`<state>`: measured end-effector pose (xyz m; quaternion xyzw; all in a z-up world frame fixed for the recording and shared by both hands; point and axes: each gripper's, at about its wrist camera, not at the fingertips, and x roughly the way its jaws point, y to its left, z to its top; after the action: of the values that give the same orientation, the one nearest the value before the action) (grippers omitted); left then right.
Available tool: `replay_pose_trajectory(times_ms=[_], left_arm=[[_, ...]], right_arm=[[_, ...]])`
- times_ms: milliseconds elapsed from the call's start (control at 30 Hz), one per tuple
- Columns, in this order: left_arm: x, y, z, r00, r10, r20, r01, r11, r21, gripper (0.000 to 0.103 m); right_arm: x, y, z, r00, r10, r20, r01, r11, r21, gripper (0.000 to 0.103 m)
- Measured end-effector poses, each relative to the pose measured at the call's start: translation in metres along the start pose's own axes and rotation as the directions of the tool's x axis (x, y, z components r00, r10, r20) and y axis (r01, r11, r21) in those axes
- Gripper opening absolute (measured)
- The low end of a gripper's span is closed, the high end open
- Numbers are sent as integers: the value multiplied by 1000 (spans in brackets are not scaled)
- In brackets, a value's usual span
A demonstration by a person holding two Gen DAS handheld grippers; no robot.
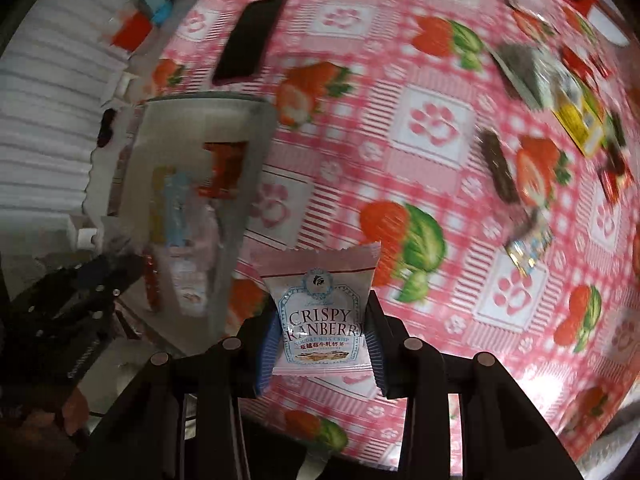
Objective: Organize snacks
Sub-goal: 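Carry the clear bag and cranberry packet into the white tray and open both tools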
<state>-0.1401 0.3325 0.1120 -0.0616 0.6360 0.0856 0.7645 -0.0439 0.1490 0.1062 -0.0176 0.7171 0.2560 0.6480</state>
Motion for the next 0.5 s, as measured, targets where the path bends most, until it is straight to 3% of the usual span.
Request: replay_pose_trajectory(times_ms=[500], left_arm=[[8,46,-8,1000,18,-4,-18,993,-113,32]], right_arm=[[17,78,28,1000,15,-22,-18,989,-150,41]])
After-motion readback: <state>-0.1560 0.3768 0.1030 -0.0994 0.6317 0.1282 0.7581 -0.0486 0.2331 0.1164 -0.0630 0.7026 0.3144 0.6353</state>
